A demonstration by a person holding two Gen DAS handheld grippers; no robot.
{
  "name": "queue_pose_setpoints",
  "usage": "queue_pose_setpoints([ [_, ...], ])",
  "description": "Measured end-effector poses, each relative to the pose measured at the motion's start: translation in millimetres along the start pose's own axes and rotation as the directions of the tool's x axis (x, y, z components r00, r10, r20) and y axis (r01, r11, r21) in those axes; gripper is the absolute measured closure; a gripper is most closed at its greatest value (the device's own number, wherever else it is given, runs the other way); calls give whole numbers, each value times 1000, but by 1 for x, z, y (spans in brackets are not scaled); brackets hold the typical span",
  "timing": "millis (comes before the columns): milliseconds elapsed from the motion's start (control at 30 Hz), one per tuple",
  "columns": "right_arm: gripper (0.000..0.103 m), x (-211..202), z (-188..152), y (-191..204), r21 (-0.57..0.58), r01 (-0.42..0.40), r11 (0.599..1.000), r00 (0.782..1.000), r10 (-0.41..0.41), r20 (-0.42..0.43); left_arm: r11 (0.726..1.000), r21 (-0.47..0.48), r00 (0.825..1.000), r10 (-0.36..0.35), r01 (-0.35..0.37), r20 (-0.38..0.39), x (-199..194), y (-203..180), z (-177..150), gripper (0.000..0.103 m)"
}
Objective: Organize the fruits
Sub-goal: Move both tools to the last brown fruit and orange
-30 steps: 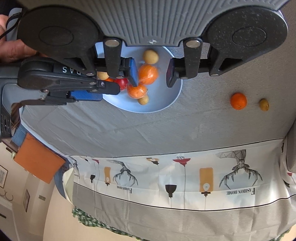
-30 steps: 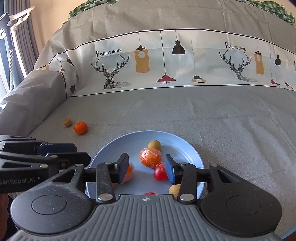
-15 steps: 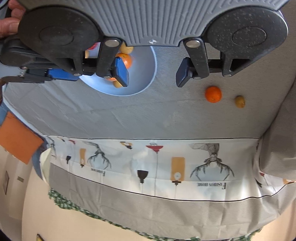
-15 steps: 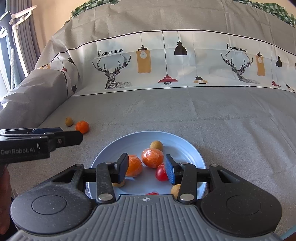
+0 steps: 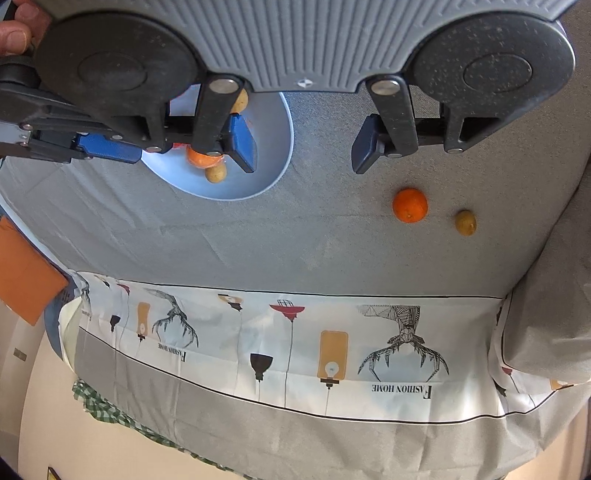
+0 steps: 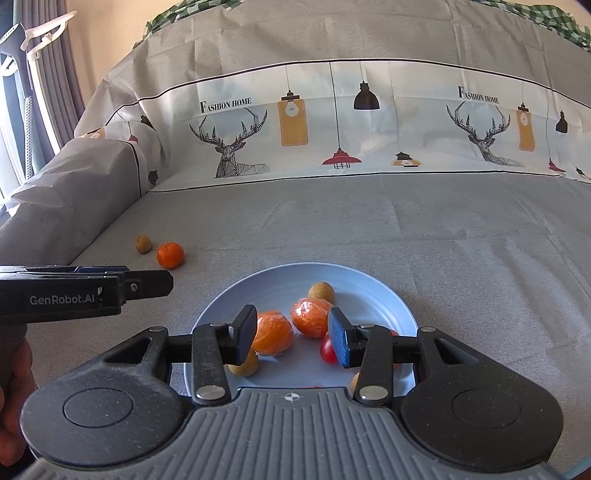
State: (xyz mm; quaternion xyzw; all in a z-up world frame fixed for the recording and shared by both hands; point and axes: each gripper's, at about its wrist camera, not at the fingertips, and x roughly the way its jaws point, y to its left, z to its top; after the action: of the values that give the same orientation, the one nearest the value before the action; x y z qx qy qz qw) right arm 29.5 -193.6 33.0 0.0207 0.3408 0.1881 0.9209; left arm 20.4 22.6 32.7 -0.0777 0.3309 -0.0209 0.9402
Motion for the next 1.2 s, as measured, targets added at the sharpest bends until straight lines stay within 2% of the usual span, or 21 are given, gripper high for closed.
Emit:
queue_pose_setpoints([
  [767,59,3,5,11,6,-22,1000,1000,22,14,999,-42,1000,14,-14,5,4,6,3,41],
  [867,59,5,7,12,10,-27,1000,999,26,27,998,-65,1000,11,-10,7,7,11,5,53],
  [933,62,7,9,13,16,-31,999,999,31,36,996,-85,1000,0,1,9,8,15,7,71],
  [1000,76,9,11,14,21,-40,999,998,39,45,994,-104,1000,-13,14,9,10,19,8,85],
  [1100,86,12,15,18,20,-63,998,996,62,57,991,-132,1000,-19,22,23,9,24,10,94],
  [1200,87,17,19,26,14,-93,996,994,92,63,984,-175,999,-18,24,38,7,32,13,94],
])
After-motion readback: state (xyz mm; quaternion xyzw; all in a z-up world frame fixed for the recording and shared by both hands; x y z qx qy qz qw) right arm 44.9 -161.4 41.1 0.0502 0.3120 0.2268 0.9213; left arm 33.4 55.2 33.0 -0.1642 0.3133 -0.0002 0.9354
